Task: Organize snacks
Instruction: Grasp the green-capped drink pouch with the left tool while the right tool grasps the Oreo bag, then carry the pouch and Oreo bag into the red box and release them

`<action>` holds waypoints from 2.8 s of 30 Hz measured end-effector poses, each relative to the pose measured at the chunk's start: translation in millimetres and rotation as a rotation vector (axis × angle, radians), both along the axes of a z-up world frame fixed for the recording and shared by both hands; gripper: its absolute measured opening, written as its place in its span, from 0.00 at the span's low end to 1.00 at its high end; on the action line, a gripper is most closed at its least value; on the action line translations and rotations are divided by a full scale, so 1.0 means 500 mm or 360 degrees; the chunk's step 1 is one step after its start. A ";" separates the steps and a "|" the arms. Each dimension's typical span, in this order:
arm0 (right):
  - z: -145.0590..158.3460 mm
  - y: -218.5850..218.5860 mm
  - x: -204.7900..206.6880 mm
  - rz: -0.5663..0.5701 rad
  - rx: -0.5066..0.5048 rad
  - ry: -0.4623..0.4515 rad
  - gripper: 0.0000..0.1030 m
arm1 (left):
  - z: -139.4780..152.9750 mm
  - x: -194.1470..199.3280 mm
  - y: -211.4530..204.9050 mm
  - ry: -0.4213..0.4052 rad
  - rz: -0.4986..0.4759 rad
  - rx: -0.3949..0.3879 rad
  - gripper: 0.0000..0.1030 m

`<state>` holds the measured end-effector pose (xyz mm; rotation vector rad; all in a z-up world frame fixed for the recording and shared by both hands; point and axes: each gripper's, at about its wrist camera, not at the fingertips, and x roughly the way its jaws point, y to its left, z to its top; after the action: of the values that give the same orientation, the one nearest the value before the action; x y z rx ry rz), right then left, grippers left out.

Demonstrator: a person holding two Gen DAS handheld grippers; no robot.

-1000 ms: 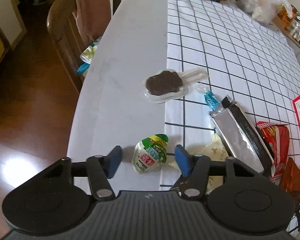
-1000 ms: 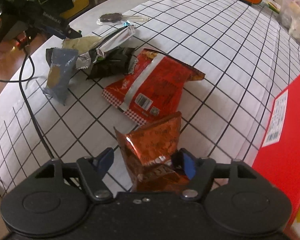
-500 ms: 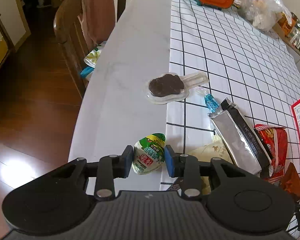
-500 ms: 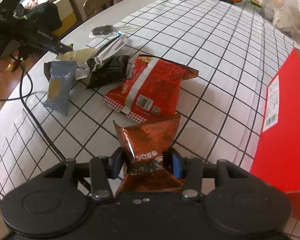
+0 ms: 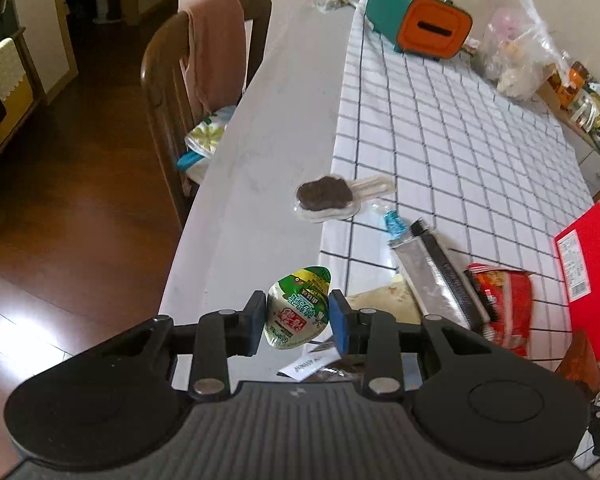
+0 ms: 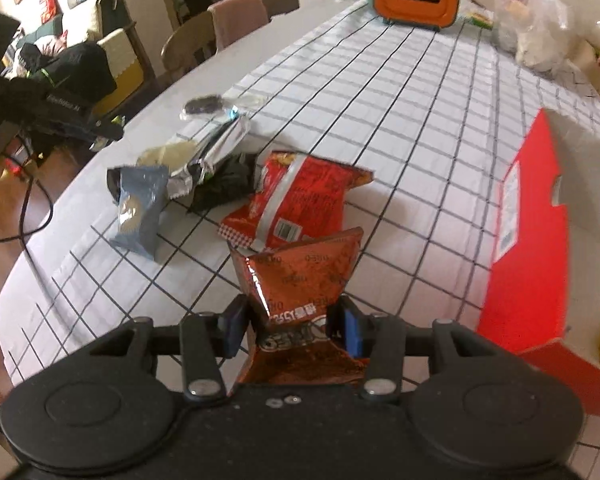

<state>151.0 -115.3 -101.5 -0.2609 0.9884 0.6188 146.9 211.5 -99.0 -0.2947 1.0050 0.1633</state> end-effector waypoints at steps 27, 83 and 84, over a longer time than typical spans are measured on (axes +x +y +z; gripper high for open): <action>0.178 -0.302 0.028 -0.0310 0.0208 -0.0280 0.45 | 0.214 0.015 -0.416 -0.0299 -0.0410 0.0052 0.32; -0.021 -0.535 0.331 -0.0374 -0.0132 0.0144 0.45 | -0.043 0.327 -0.963 0.0504 -0.0693 0.0232 0.34; -0.020 -0.535 0.332 -0.0376 -0.0132 0.0145 0.45 | -0.045 0.331 -0.965 0.0509 -0.0694 0.0227 0.34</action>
<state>317.1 -382.8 -111.6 -0.1869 1.1154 0.3773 312.6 -270.8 -121.7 0.0889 1.3432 -0.1186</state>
